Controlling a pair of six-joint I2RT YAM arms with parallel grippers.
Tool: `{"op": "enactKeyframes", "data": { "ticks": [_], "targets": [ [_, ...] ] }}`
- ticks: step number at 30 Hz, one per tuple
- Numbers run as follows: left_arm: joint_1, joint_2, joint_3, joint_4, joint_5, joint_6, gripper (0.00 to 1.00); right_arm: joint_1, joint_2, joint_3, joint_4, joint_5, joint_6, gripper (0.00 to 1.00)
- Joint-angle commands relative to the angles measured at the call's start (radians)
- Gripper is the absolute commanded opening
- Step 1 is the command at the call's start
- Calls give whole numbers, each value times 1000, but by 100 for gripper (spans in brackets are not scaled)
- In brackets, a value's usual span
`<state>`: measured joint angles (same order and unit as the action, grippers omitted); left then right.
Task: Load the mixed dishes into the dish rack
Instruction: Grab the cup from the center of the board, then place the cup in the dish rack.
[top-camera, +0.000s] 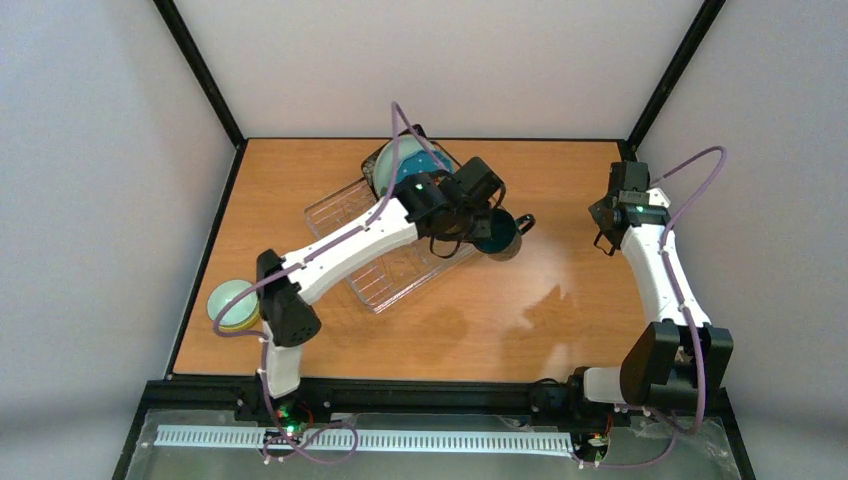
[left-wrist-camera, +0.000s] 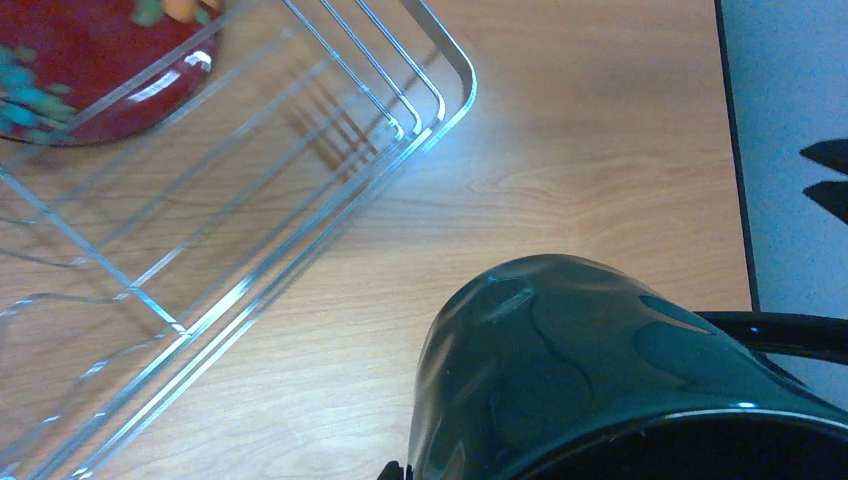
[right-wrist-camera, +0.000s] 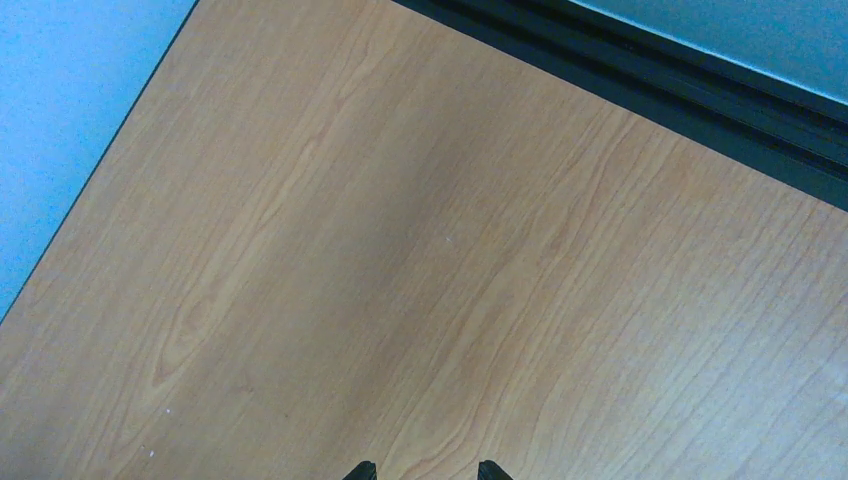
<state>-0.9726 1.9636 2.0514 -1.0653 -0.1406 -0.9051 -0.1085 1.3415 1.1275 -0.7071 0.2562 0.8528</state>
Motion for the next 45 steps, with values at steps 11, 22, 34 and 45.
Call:
{"op": "enactKeyframes", "data": {
  "ticks": [11, 22, 34, 45],
  "targets": [
    [86, -219, -42, -197, -342, 129, 0, -8, 8, 84, -11, -25, -29, 58],
    [335, -288, -192, -132, -280, 249, 0, -8, 38, 116, 0, -36, -52, 58],
    [496, -313, -292, -113, -248, 262, 0, -8, 75, 126, 28, -65, -59, 58],
    [602, -325, -335, -99, -216, 237, 0, -9, 111, 150, 44, -91, -65, 58]
  ]
}}
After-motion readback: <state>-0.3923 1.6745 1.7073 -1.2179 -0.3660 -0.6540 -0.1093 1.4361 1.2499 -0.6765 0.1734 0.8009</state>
